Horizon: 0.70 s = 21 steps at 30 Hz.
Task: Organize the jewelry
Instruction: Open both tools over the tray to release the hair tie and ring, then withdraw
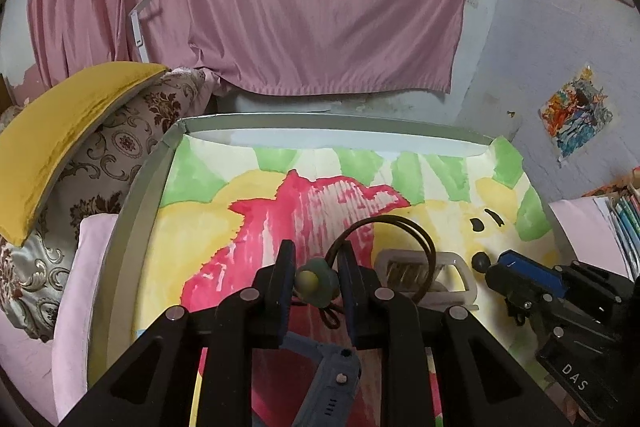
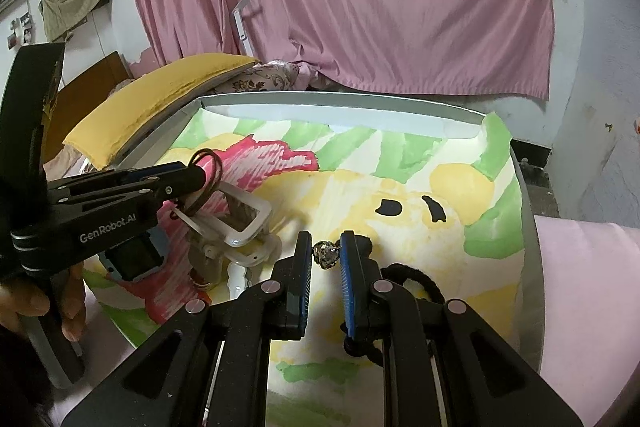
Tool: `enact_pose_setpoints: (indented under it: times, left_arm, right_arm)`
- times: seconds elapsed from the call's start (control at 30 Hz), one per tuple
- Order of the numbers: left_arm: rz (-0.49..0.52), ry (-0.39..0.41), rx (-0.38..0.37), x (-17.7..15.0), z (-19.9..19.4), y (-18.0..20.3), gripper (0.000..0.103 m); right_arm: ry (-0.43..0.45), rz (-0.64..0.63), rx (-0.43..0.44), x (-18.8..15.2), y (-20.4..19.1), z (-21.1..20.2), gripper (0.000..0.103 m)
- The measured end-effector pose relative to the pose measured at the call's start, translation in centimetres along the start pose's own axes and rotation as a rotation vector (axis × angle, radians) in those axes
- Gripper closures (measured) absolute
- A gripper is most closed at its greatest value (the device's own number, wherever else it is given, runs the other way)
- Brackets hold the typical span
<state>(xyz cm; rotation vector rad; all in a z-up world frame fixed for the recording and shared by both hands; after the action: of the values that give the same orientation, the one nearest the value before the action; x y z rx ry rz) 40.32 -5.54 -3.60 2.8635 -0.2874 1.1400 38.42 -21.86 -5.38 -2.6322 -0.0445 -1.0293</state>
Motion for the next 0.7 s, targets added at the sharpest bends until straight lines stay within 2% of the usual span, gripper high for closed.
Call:
enact_pose_setpoints:
  times: [0.1, 0.17, 0.3, 0.4, 0.47, 0.57, 0.7]
  left_arm:
    - [-0.007, 0.013, -0.007, 0.0, -0.5, -0.1, 0.075]
    - [-0.018, 0.032, -0.015, 0.0, -1.0, -0.2, 0.059]
    - [-0.040, 0.086, -0.032, 0.2, -2.5, -0.4, 0.054]
    - [-0.056, 0.145, -0.047, 0.1, -4.3, -0.6, 0.047]
    - [-0.065, 0.196, -0.051, 0.0, -5.7, -0.7, 0.031]
    - [-0.074, 0.271, -0.053, -0.3, -8.0, -0.8, 0.017]
    - [-0.075, 0.341, -0.055, -1.0, -10.6, -0.6, 0.006]
  right_arm:
    - [0.012, 0.003, 0.003, 0.1, 0.0, -0.5, 0.085]
    - [0.032, 0.001, 0.000, 0.2, 0.1, -1.1, 0.078]
    - [0.086, 0.000, -0.004, 0.6, 0.0, -2.8, 0.073]
    - [0.145, 0.004, 0.003, 1.0, -0.1, -4.6, 0.060]
    - [0.209, 0.006, 0.012, 1.1, -0.4, -6.5, 0.047]
    - [0.289, 0.006, 0.017, 1.2, -0.8, -9.0, 0.031]
    - [0.383, 0.009, 0.027, 0.8, -1.2, -12.4, 0.014]
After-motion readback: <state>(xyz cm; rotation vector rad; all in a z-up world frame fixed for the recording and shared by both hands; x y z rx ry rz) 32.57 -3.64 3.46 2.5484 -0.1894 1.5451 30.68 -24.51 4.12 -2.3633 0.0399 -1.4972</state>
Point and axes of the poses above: each gripper's, at about its wrist camera, not at the fingertips, and z roughly the way its jaws point, y to its right, x to its top, the point moved 9 cm from there along z, roughly the way its jaws point, and after that the axes turned 10 degrees about z, right-handed, at the moved point
